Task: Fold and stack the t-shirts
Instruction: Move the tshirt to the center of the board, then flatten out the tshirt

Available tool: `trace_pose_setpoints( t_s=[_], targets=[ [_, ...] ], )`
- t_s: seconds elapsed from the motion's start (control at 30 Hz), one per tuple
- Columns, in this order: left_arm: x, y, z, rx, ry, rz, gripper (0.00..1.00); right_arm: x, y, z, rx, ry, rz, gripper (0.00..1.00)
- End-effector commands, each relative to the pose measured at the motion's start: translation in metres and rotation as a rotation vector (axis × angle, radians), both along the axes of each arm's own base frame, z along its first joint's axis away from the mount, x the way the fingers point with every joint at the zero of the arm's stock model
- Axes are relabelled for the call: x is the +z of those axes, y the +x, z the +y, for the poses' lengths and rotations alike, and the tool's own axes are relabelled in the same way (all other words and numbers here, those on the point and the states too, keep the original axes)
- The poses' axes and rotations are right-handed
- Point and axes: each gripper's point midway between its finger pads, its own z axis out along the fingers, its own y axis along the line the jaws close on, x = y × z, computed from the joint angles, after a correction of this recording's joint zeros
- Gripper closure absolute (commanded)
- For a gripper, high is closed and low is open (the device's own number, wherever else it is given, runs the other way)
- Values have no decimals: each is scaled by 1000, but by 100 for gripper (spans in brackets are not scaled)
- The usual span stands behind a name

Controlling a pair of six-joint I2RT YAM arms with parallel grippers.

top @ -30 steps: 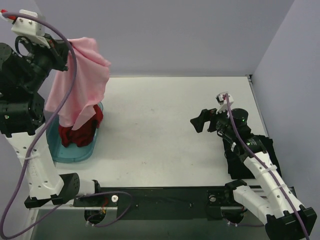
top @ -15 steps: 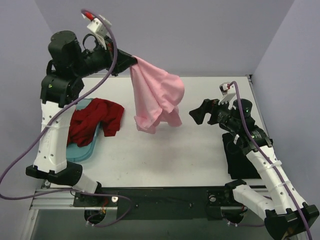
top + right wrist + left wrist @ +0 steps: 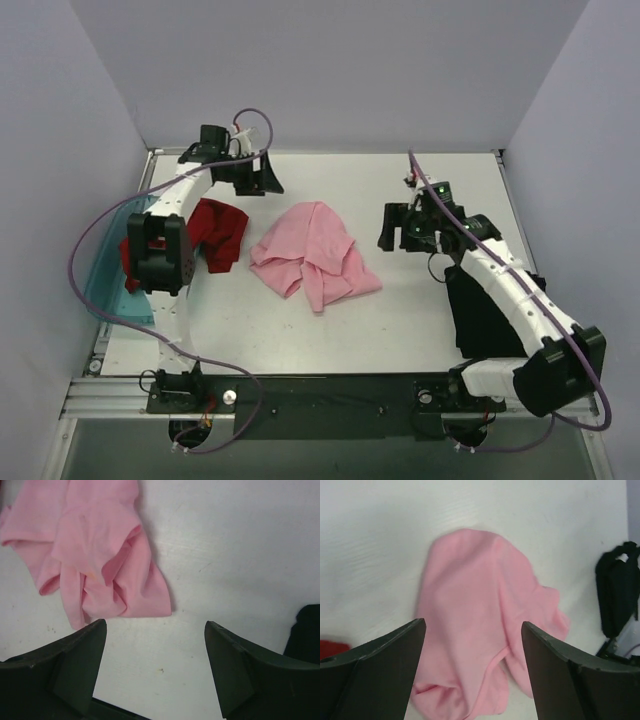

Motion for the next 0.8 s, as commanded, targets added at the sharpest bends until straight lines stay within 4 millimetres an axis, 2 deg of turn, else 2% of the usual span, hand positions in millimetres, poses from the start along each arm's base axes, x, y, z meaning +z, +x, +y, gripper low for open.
trace_pose_setpoints(
  t_s=[0.0,0.03,0.07,0.1,0.13,0.17,0.2,0.23,0.27,0.3,0.4,0.5,0.57,0.6,0.63,0.67,0.7,0.77],
  targets=[
    [106,17,54,29,90,-364,12,-40,-31,24,121,-92,187,28],
    [117,8,59,23,118,-395,12,-47,-39,38,172,-98,200,29],
    [108,-4,60,-28,165,-412,12,-55,-41,48,207,-105,213,32],
    [120,-15,62,-58,191,-465,13,-61,-48,62,254,-111,226,33],
    [105,-31,59,-85,198,-426,13,-68,-47,74,280,-102,233,36],
    [117,-45,59,-107,210,-470,14,-74,-52,87,318,-77,253,37],
    [100,-59,57,-126,214,-426,14,-83,-47,95,310,-63,267,39],
    [111,-71,58,-132,215,-459,14,-83,-45,104,315,-46,270,39],
    [97,-82,59,-139,221,-423,14,-90,-38,110,312,-46,278,39],
    [102,-91,61,-138,230,-438,14,-94,-35,113,308,-48,282,39],
    [97,-112,68,-139,260,-425,14,-119,-26,119,318,-87,339,42],
    [89,-125,73,-141,282,-401,14,-145,-30,116,331,-129,411,44],
    [78,-136,71,-168,292,-379,14,-155,-34,120,350,-119,437,52],
    [78,-139,71,-173,297,-381,14,-158,-36,123,366,-101,455,69],
    [73,-143,68,-191,303,-372,14,-159,-38,124,372,-99,462,77],
    [73,-145,67,-200,307,-377,14,-155,-37,127,381,-85,461,94],
    [70,-149,64,-220,310,-374,15,-151,-38,125,386,-86,462,100],
    [66,-152,58,-255,326,-381,15,-134,-37,120,380,-76,443,100]
  ],
)
